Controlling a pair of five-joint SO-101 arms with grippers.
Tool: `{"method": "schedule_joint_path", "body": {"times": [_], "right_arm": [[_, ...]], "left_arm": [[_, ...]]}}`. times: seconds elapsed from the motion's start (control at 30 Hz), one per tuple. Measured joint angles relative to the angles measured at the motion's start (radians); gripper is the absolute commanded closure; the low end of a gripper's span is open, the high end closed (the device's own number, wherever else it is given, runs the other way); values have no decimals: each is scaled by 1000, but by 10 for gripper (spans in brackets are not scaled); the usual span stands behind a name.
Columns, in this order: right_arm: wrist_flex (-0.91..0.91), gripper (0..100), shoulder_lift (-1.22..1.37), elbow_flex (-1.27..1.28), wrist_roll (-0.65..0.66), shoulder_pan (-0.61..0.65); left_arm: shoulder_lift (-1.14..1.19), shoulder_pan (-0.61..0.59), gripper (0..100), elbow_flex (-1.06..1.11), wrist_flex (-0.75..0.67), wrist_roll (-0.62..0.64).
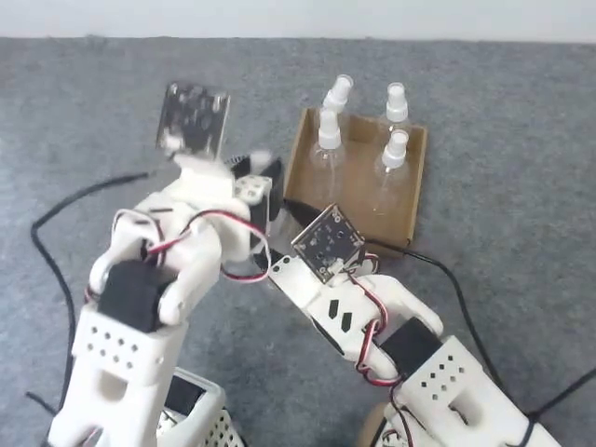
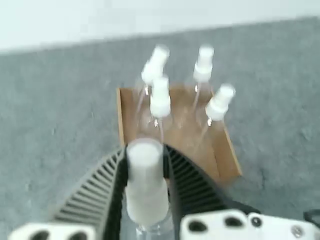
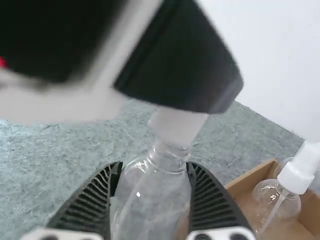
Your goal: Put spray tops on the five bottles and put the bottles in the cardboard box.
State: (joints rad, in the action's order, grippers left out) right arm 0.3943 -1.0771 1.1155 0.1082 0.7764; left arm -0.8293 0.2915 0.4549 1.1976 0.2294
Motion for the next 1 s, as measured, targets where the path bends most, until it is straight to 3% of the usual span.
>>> {"method": "schedule_joint_path", "body": {"times": [0.13, 0.47, 0.63, 1.0], "right_arm": [[2, 993, 2, 3, 0, 2], [2, 993, 2, 20, -2, -9], [2, 993, 2, 20, -2, -9], [2, 993, 0, 21, -2, -11]], "left_arm": [[-54, 0, 915, 68, -8, -20], [-54, 28, 917, 86, -58, -32], [-52, 28, 859, 87, -58, -34], [-52, -14, 855, -132, 41, -34]]}}
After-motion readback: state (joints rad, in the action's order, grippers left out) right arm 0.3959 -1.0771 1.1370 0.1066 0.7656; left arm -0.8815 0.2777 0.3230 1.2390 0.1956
